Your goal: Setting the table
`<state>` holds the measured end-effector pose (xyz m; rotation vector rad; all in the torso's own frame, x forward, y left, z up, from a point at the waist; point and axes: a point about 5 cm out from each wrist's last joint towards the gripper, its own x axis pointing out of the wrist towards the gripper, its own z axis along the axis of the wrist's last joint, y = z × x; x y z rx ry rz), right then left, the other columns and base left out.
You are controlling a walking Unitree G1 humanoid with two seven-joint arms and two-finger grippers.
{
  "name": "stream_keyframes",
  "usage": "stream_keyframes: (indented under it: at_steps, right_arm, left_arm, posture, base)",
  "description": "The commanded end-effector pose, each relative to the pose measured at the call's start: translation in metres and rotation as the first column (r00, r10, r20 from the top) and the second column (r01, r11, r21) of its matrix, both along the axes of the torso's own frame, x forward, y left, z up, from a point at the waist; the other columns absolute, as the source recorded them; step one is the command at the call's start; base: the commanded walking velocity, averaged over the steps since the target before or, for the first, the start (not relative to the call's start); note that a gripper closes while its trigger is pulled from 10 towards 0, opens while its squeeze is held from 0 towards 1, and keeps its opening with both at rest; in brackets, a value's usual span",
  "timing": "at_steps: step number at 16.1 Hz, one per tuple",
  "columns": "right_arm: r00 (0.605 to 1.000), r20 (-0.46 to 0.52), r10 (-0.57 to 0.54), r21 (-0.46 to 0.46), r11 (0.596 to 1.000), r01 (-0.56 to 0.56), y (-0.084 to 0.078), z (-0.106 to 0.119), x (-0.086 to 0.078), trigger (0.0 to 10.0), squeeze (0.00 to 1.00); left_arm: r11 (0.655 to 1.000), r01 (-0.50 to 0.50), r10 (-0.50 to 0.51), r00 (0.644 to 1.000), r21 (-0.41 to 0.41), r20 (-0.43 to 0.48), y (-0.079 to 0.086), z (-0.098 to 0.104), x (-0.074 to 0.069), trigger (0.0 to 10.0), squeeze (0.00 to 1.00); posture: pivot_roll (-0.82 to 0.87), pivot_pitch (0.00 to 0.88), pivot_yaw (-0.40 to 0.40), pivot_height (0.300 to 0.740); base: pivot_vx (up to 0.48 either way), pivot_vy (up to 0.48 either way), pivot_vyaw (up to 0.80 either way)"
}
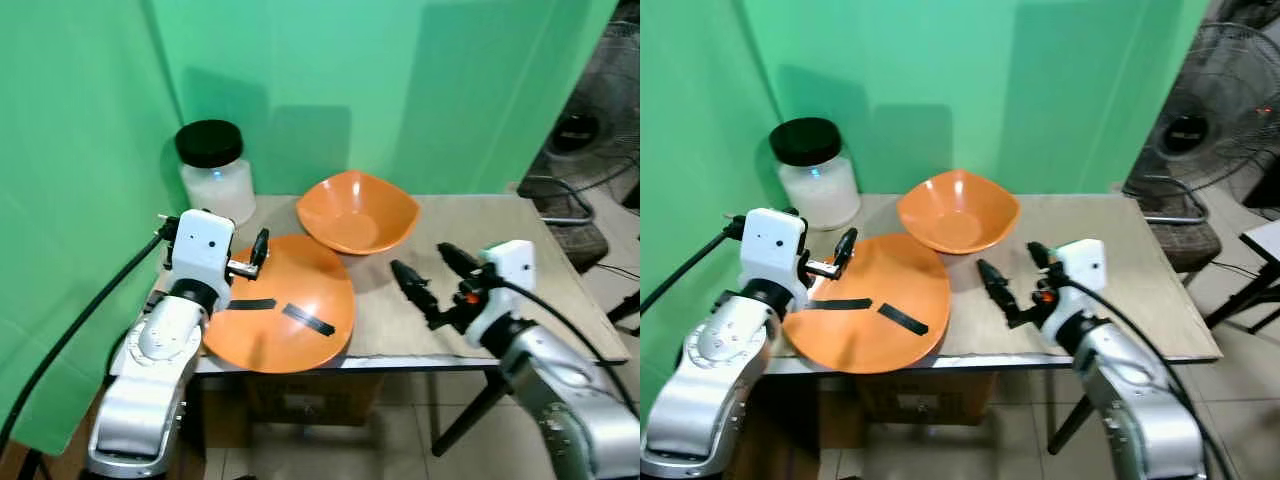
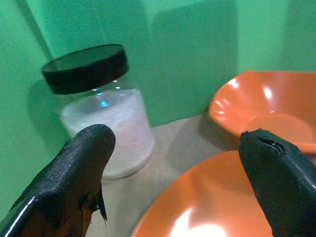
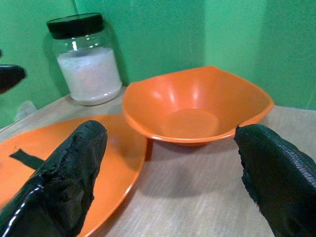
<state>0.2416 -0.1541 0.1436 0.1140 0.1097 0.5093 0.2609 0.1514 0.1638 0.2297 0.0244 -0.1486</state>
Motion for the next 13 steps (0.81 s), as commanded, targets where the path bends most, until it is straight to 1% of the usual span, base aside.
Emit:
stream_keyframes:
  at_steps: [1,2,3,5,6,7,9,10,11,12,13]
  right_arm:
    - [1.000,0.022,-0.015,-0.026,1.000,0.015,-0.001,0.004,0.000,10.0,0.00]
    - [1.000,0.026,-0.003,-0.042,0.999,0.005,0.000,0.003,0.002,10.0,0.00]
    - [1.000,0.017,0.015,-0.063,0.998,-0.014,0.000,0.001,0.004,10.0,0.00]
    - [0.999,0.007,0.032,-0.080,0.996,-0.031,0.001,-0.003,0.006,10.0,0.00]
    - [0.999,0.002,0.034,-0.073,0.997,-0.034,0.001,-0.004,0.007,10.0,0.00]
    - [0.999,0.003,0.040,-0.073,0.997,-0.040,0.002,-0.004,0.008,10.0,0.00]
    - [0.999,0.002,0.043,-0.076,0.996,-0.043,0.001,-0.004,0.008,10.0,0.00]
    - [0.998,-0.023,0.050,-0.037,0.998,-0.051,0.001,-0.005,0.007,10.0,0.00]
    - [0.994,-0.041,0.100,-0.041,0.994,-0.101,0.003,-0.005,0.005,10.0,0.00]
    - [0.990,-0.050,0.135,-0.021,0.990,-0.136,0.005,-0.004,0.004,10.0,0.00]
    - [0.986,-0.073,0.150,0.004,0.989,-0.150,0.006,-0.004,0.006,10.0,0.00]
  left_arm:
    - [0.999,-0.035,0.036,0.999,0.011,-0.015,0.003,-0.003,-0.002,10.0,0.00]
    - [0.999,-0.046,0.046,0.999,0.015,-0.018,0.004,-0.004,-0.004,10.0,0.00]
    - [0.998,-0.059,0.059,0.998,0.022,-0.013,0.007,-0.004,-0.005,10.0,0.00]
    - [0.997,-0.074,0.074,0.997,-0.010,-0.006,0.010,-0.001,-0.004,10.0,0.00]
    - [0.996,-0.086,0.086,0.996,0.013,-0.008,0.012,0.000,-0.003,10.0,0.00]
    - [0.997,-0.077,0.077,0.997,0.026,0.000,0.013,0.001,-0.002,10.0,0.00]
    - [0.997,-0.072,0.073,0.997,0.031,-0.006,0.013,0.000,-0.001,10.0,0.00]
    - [0.997,-0.068,0.068,0.998,0.031,-0.005,0.013,0.000,-0.001,10.0,0.00]
    - [0.997,-0.069,0.070,0.997,0.045,-0.022,0.016,-0.002,0.001,10.0,0.00]
    - [0.999,-0.045,0.045,0.997,0.001,-0.056,0.020,-0.004,0.003,10.0,0.52]
    - [1.000,-0.012,0.012,0.995,0.002,-0.097,0.026,-0.008,0.007,10.0,1.00]
  posture:
    - [-0.07,0.001,0.004,0.740]
    - [-0.07,0.002,-0.004,0.740]
    - [-0.07,0.003,-0.012,0.740]
    - [-0.06,0.005,-0.020,0.740]
    - [-0.05,0.005,-0.021,0.740]
    - [-0.06,0.004,-0.016,0.740]
    - [-0.06,0.005,-0.011,0.740]
    - [-0.06,0.003,0.002,0.740]
    - [-0.07,0.005,0.007,0.740]
    - [-0.07,0.006,0.014,0.740]
    - [-0.07,0.008,0.022,0.740]
  base:
    - [0.000,-0.480,0.00]
    - [0.000,-0.480,0.00]
    - [0.000,-0.480,0.80]
    - [0.000,0.000,0.80]
    - [0.000,0.480,0.80]
    - [0.000,0.480,0.80]
    - [0.000,0.428,0.80]
    - [0.000,0.000,0.00]
    - [0.000,0.000,0.00]
    - [0.000,0.000,0.00]
    - [0.000,0.000,0.00]
